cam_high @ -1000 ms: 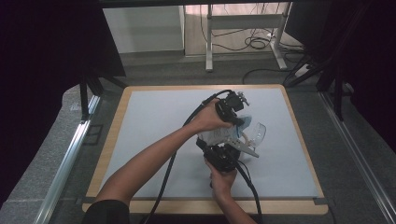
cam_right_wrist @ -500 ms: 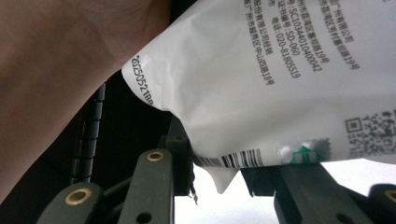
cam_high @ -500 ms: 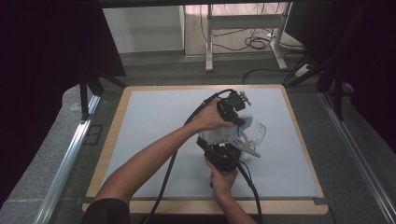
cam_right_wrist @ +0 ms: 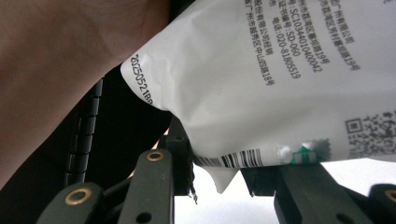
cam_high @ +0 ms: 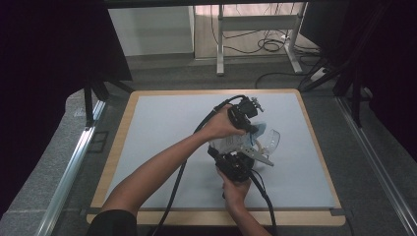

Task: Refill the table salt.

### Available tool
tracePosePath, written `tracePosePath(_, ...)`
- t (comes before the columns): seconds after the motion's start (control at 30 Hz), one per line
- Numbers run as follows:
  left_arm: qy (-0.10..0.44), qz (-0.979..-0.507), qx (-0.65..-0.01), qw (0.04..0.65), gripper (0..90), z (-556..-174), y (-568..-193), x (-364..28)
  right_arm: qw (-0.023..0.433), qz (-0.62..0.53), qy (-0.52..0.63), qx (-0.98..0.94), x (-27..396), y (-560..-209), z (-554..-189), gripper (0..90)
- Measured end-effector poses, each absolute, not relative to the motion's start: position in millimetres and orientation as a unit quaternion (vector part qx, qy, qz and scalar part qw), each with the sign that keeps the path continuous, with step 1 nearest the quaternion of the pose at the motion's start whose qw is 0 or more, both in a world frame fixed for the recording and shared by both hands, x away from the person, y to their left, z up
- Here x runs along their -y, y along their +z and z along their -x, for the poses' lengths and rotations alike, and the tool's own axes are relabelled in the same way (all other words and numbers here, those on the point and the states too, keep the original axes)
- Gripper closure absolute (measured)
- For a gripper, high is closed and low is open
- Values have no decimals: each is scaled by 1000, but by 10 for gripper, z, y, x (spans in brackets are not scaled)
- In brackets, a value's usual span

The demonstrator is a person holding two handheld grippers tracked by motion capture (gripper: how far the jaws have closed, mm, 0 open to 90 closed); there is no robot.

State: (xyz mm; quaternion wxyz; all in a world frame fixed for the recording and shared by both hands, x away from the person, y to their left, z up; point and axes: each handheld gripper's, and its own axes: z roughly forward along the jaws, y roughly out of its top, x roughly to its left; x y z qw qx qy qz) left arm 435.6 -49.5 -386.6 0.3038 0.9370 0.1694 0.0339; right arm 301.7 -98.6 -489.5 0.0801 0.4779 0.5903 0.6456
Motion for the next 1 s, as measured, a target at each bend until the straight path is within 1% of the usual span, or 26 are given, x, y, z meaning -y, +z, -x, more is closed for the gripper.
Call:
tracePosePath(0.47, 30, -928, -180, 325, 895, -4303, -3866, 358, 90, -466, 631, -613, 975, -4999, -2982, 670)
tracePosePath(0.6, 30, -927, -179, 327, 895, -4288, -3869, 317, 103, -461, 624, -623, 969, -5038, -2970, 666)
tracePosePath(1.0, 23, -920, -189, 343, 893, -4254, -3904, 200, 116, -459, 606, -640, 968, -5149, -2923, 652)
